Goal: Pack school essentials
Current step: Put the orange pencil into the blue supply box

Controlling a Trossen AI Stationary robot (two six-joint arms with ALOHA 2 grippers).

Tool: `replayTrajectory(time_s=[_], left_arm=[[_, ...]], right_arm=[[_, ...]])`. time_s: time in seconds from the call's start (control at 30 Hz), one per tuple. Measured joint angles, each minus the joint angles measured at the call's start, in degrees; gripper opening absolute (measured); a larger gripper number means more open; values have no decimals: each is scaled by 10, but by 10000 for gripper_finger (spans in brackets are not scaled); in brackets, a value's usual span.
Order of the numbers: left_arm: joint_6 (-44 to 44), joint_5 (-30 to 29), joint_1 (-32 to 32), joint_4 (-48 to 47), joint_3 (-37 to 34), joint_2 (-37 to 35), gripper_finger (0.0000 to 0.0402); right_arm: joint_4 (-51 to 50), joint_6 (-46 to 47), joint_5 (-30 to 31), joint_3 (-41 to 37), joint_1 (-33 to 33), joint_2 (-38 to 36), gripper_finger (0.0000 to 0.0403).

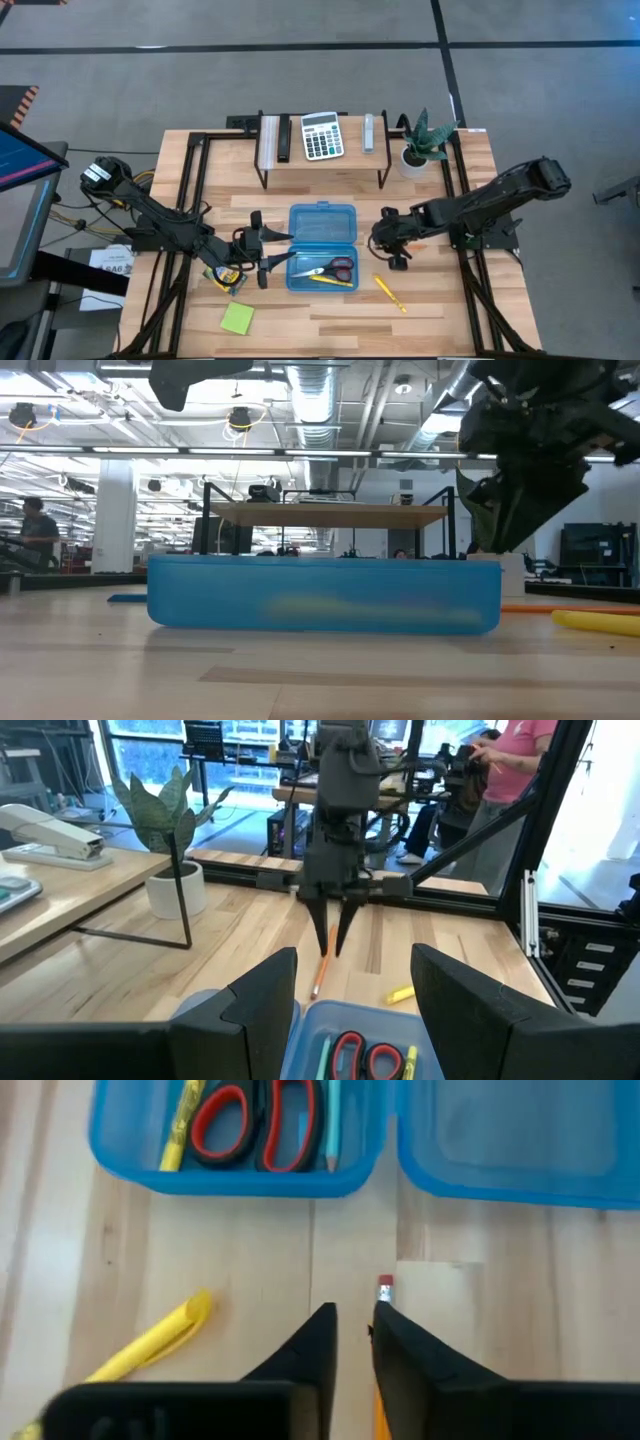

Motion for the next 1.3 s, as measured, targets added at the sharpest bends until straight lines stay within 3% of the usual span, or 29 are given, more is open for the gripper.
replayTrajectory(time_s=[0.27,0.47,0.73,1.1,1.3], left_arm=[[0,0,0,-4,0,0,188],[0,0,0,-4,0,0,188],[0,0,0,-4,0,0,188],[0,0,0,-4,0,0,188],[-1,0,0,-4,0,0,188]], right_arm=[[50,-20,0,0,-6,91,185],[74,-31,1,0,-21,132,204],[76,-43,2,4,-31,171,165],[63,-46,2,3,-34,174,64],[55,-42,-2,3,-39,174,59]])
